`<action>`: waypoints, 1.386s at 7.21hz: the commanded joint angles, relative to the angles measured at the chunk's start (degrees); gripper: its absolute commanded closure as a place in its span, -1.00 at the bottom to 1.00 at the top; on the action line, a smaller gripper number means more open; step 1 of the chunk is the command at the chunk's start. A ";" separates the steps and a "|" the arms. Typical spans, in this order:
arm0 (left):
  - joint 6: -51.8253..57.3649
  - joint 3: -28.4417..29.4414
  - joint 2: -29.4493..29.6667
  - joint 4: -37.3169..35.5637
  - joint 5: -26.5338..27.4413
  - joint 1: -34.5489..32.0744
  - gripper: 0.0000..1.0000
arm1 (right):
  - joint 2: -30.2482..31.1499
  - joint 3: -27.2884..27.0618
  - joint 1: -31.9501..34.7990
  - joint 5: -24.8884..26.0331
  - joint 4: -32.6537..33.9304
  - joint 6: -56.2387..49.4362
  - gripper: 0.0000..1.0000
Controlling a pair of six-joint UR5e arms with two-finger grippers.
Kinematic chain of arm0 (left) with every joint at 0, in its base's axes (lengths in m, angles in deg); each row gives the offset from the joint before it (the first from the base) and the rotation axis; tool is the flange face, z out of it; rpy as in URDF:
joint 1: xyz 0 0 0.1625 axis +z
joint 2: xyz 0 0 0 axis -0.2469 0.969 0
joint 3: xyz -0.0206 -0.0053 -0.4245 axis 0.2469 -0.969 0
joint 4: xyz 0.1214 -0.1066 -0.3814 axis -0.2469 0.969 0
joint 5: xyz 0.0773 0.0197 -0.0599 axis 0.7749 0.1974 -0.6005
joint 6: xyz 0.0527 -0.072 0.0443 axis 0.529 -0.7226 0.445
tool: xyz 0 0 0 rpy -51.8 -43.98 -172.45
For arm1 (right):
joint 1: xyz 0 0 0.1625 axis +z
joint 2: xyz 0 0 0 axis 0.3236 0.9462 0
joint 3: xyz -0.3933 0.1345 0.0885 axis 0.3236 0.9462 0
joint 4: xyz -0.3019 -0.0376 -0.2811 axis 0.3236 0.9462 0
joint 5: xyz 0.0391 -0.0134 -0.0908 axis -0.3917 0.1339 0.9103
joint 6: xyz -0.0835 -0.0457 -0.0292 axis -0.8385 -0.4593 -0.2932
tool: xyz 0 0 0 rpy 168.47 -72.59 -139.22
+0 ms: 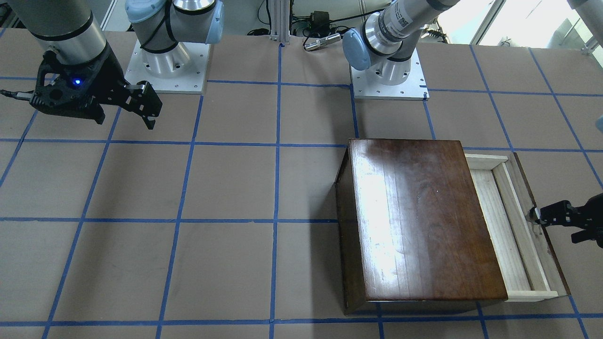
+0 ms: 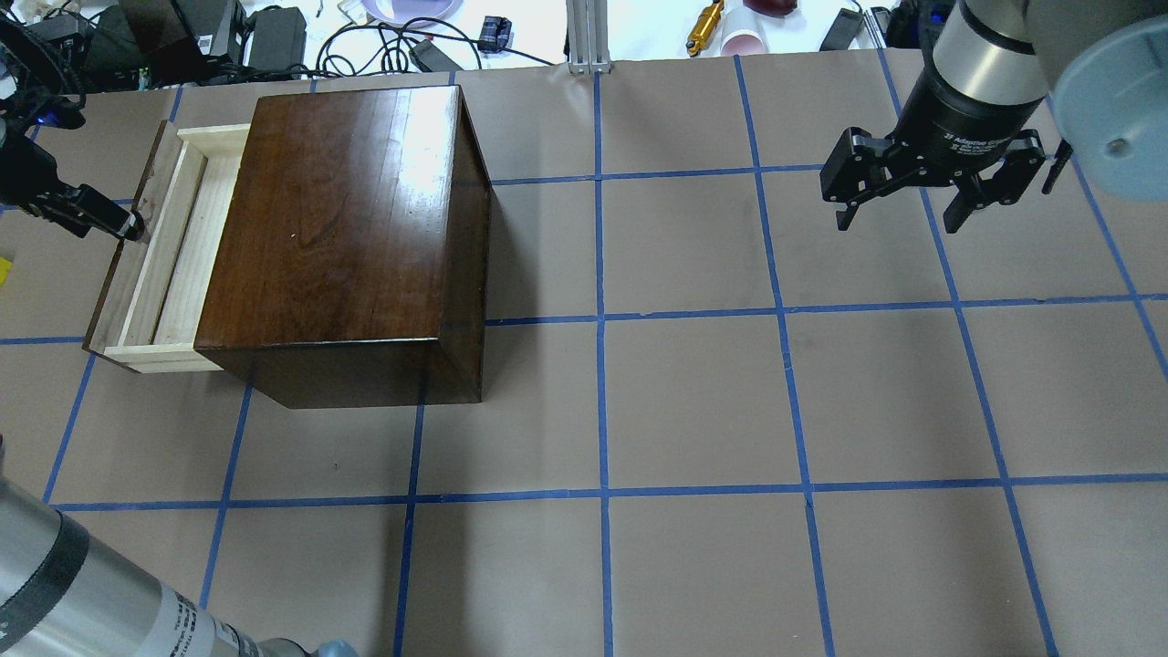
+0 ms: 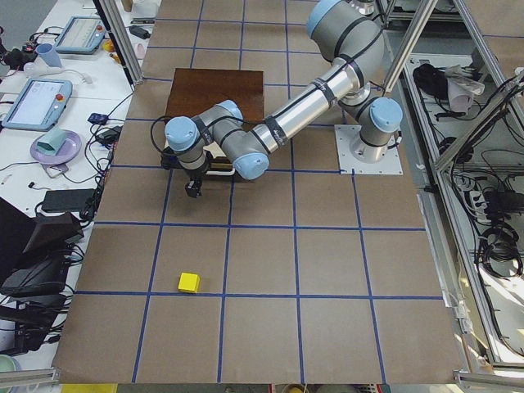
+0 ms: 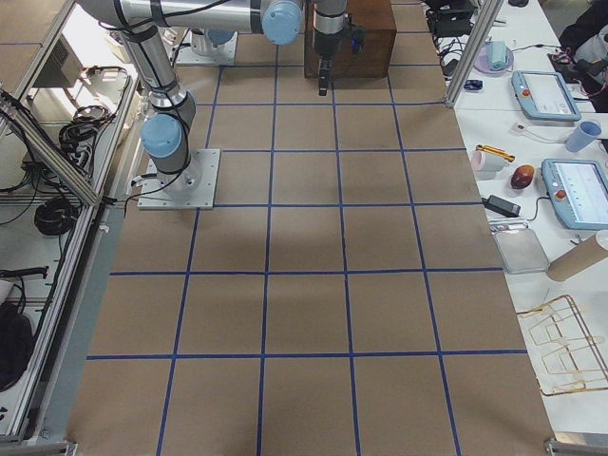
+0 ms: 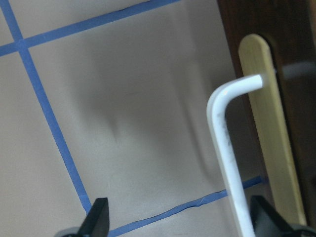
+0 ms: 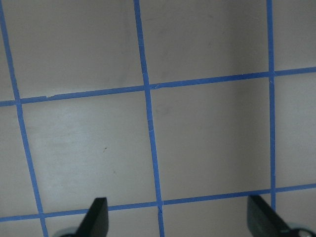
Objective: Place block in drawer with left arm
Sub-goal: 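Release the handle and move the left gripper over the yellow cube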
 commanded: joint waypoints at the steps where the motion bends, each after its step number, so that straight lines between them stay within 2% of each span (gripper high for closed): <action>1: -0.18 -0.15 -0.78 0.60 -0.01 0.00 -1.00 | 0.00 0.03 0.03 0.00 0.00 0.00 -1.00; 6: -0.80 1.16 -4.12 2.02 0.34 0.18 -1.00 | 0.00 0.03 0.03 0.00 0.00 0.00 -1.00; 8: -0.71 5.55 -3.34 2.01 1.22 3.84 -1.00 | 0.00 0.03 0.03 0.00 0.00 0.00 -1.00; 10: -0.54 6.44 -2.11 -0.95 1.13 7.20 -1.00 | 0.00 0.03 0.03 0.00 0.00 0.00 -1.00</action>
